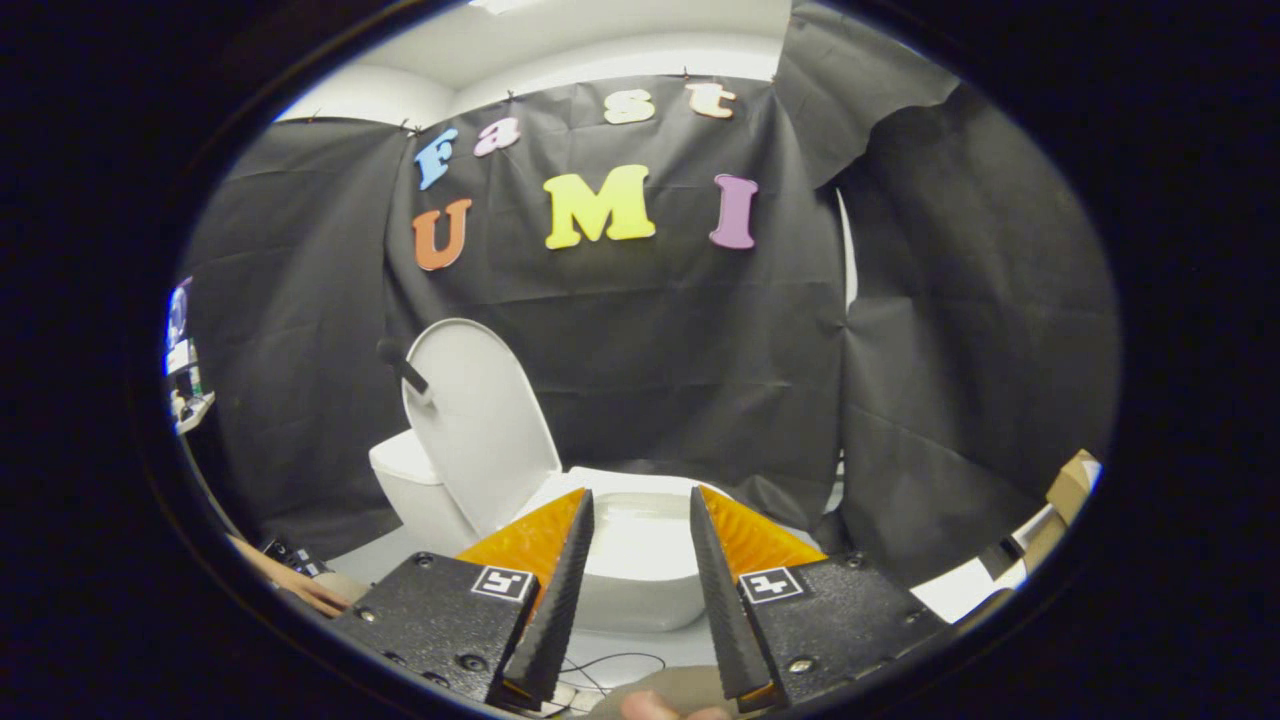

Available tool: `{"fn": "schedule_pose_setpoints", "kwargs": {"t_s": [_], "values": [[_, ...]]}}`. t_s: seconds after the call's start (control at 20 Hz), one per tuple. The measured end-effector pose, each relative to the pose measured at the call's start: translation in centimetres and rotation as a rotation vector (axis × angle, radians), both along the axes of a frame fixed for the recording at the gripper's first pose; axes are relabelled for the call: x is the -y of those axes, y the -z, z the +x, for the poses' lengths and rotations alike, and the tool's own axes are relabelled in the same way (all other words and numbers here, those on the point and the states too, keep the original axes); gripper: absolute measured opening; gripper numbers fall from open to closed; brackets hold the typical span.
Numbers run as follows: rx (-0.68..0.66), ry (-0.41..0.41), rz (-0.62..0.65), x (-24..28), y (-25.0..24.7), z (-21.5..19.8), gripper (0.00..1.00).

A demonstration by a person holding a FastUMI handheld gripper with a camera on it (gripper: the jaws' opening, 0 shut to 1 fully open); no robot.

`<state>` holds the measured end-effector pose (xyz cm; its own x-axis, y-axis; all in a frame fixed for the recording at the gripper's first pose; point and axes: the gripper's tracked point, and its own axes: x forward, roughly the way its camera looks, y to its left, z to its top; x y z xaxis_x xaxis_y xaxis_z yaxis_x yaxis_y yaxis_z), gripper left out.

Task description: Open the toilet lid.

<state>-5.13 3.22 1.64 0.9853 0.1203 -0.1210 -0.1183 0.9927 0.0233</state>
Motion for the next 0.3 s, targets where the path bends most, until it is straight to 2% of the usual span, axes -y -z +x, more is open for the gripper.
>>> {"fn": "schedule_pose_setpoints", "kwargs": {"t_s": [0.3], "values": [[0.045,0.055,0.024,2.4,0.2,-1.5,0.61]]}}
